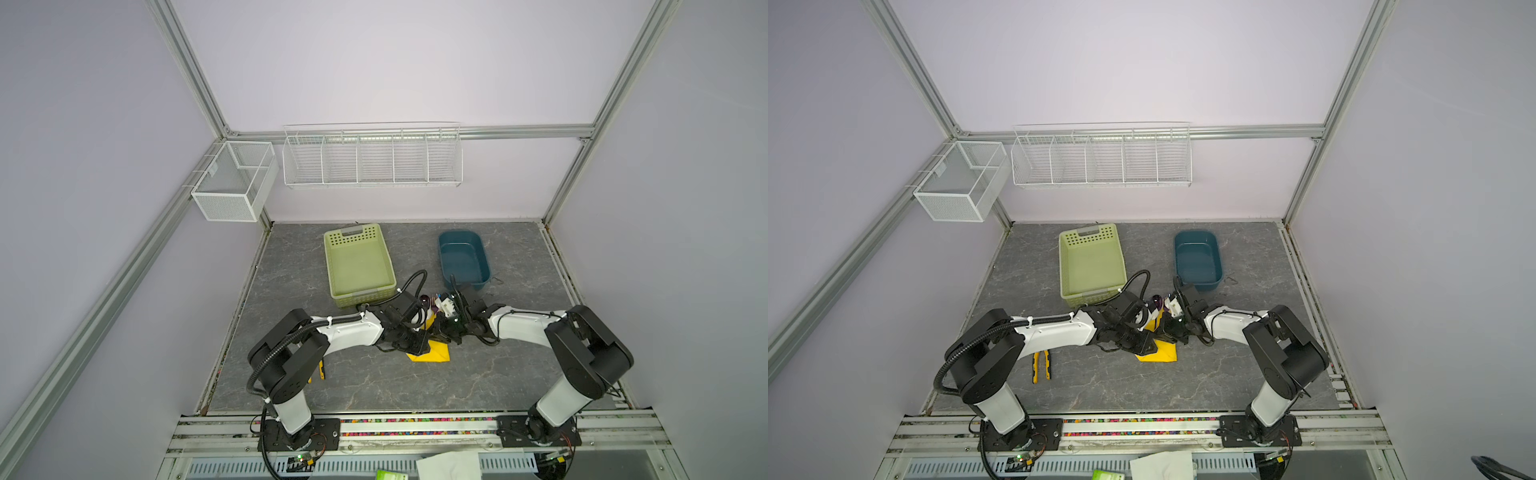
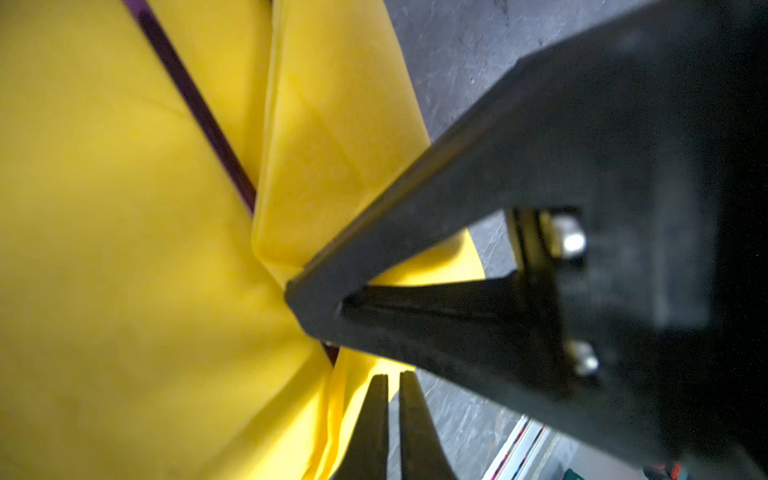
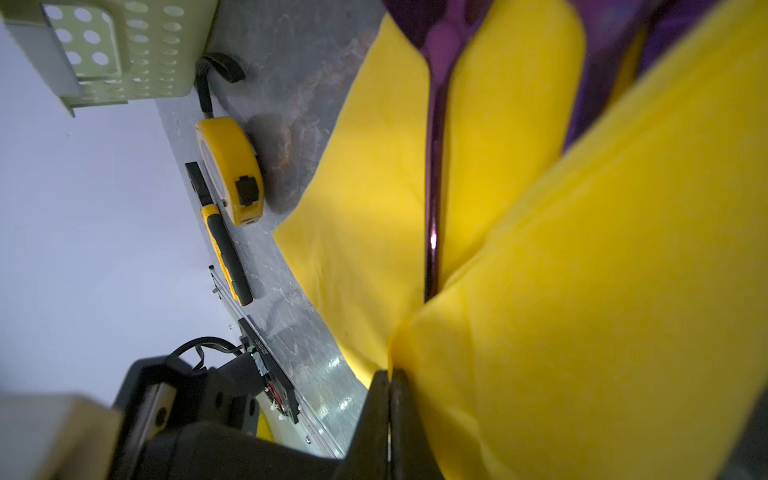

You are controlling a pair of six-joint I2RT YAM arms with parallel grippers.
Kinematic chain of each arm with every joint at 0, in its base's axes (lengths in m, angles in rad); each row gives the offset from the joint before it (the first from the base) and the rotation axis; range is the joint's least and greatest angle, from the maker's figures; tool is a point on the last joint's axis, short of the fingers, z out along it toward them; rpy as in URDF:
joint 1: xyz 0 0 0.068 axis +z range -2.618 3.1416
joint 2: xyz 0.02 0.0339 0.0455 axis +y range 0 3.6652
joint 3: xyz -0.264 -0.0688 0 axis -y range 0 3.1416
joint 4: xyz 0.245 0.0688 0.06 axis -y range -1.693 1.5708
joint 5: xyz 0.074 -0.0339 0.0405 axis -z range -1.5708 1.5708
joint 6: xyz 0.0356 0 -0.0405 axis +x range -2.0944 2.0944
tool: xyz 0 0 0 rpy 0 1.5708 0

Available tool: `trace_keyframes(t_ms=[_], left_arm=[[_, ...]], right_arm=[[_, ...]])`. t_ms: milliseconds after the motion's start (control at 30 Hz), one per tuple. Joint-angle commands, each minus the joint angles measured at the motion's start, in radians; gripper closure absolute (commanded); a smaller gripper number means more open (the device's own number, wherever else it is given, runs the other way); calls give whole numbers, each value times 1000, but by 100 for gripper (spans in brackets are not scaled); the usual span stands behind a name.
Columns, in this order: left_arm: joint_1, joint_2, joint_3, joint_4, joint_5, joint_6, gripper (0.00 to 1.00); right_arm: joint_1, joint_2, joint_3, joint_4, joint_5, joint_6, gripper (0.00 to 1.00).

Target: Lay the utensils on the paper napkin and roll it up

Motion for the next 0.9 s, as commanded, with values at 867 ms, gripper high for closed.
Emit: trace_keyframes(t_ms=[867], left_arm=[[-5,12,-46,-18,-57,-3,94]], right_arm=[[35,-28,22,-43,-52,-39,93]])
